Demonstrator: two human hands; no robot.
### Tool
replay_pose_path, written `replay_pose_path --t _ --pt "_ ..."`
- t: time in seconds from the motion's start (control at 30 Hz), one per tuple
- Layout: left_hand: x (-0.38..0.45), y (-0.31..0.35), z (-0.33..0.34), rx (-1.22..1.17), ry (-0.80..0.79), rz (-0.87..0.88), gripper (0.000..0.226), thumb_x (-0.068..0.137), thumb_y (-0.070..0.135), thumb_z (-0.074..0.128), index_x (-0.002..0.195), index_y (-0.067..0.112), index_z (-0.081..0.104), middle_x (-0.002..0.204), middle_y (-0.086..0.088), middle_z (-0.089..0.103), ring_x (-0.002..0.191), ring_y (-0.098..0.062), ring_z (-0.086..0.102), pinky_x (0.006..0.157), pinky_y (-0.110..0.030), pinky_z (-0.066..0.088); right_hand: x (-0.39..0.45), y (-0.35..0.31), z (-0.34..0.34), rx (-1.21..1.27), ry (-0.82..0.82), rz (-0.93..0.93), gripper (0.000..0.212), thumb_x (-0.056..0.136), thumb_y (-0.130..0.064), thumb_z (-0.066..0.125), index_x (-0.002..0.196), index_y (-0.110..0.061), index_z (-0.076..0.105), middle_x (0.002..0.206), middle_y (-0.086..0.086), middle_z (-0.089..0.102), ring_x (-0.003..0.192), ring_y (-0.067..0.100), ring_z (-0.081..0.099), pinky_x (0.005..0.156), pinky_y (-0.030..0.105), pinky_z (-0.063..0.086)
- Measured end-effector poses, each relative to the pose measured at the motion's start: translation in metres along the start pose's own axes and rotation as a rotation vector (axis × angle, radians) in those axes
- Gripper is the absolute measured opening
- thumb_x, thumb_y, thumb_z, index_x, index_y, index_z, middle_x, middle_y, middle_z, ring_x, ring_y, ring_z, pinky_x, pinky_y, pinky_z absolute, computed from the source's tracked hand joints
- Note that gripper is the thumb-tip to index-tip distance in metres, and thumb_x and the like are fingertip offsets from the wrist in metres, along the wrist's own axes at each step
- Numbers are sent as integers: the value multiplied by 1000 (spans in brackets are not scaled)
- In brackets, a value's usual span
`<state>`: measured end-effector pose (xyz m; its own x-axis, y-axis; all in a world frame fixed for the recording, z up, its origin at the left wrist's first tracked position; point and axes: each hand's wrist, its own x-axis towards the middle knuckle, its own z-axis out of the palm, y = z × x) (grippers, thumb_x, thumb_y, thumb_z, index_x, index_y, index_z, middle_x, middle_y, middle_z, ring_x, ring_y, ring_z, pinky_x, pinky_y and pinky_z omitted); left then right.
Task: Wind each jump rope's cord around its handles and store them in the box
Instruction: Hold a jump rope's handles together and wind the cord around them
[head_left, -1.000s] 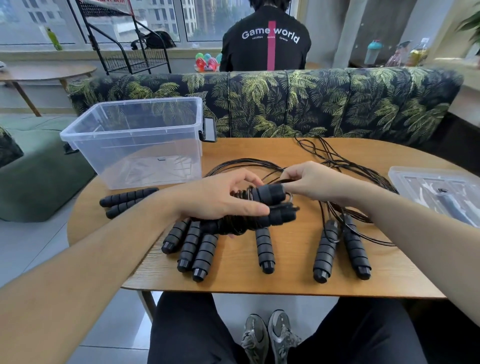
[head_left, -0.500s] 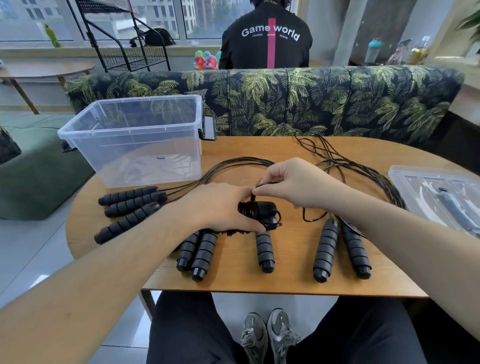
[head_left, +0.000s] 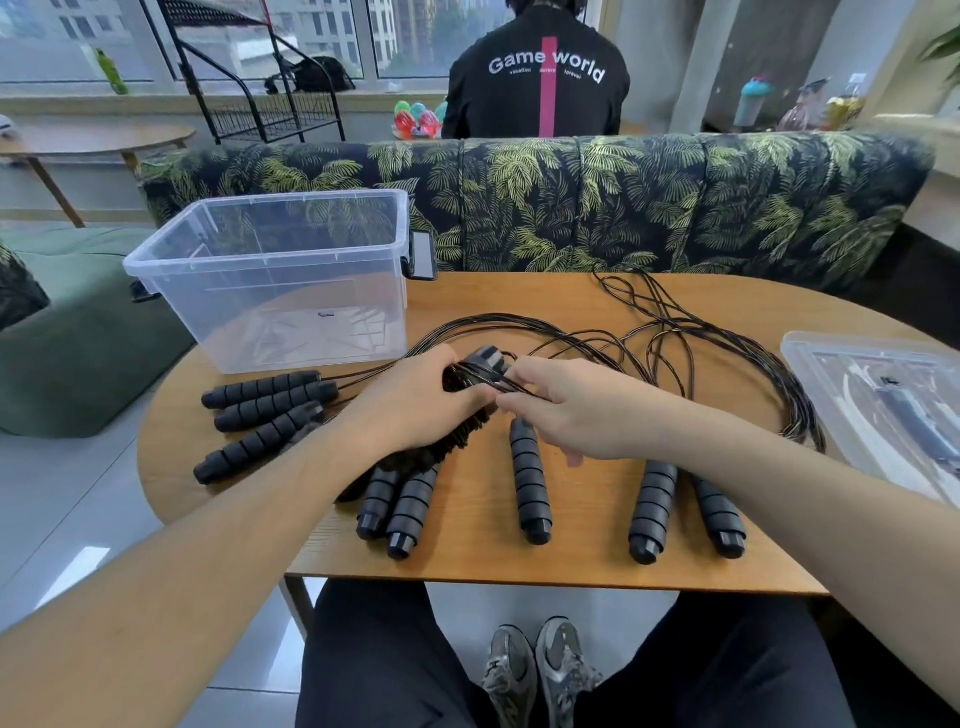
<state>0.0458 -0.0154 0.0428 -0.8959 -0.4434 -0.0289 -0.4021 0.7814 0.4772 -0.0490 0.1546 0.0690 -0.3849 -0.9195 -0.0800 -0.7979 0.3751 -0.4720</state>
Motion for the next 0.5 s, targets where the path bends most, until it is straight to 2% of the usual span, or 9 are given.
replay_pose_path --t 0.07,0.13,0.23,0.27,0.37,0.43,0.5 --pt "-2 -2 -2 -196 9 -20 29 93 53 64 100 26 57 86 8 67 76 -8 64 63 -26 50 -1 4 3 72 2 18 24 106 -44 40 96 -28 55 55 -6 56 52 14 67 64 40 60" --pt "-5 -4 -2 -483 -23 -68 31 90 47 72 108 24 62 85 4 75 75 -12 73 65 -26 57 -3 11 5 125 -11 25 28 105 -45 39 92 -27 56 56 -4 57 53 14 67 68 42 61" --pt "-10 -8 -2 -861 -139 -162 46 85 27 80 124 16 58 95 -10 78 81 -28 77 70 -41 64 -7 21 6 249 -79 -2 33 105 -44 40 90 -19 57 52 -1 60 55 13 67 80 27 56" --pt "-12 -9 -3 -935 -167 -171 52 80 21 82 126 16 56 101 -14 76 83 -33 77 70 -45 63 -9 25 6 284 -98 -1 34 104 -44 41 89 -18 57 51 0 61 57 15 69 83 26 54" --pt "-19 -10 -7 -1098 -240 -139 67 68 14 84 129 18 57 113 -18 72 85 -37 75 67 -46 61 -13 39 7 347 -158 -11 37 101 -47 46 90 -13 56 53 4 61 61 23 69 90 45 57" --pt "-23 -8 -5 -1187 -277 -107 64 69 10 81 129 17 60 110 -19 72 84 -35 74 67 -44 60 -17 43 12 353 -197 -37 37 99 -49 47 95 -13 55 57 6 56 56 25 63 83 52 59" --pt "-27 -4 -4 -1254 -297 -89 53 74 12 76 125 14 63 101 -17 74 81 -30 74 66 -41 61 -19 43 18 366 -241 -46 30 97 -54 46 91 -26 55 65 8 48 53 23 57 72 51 62"
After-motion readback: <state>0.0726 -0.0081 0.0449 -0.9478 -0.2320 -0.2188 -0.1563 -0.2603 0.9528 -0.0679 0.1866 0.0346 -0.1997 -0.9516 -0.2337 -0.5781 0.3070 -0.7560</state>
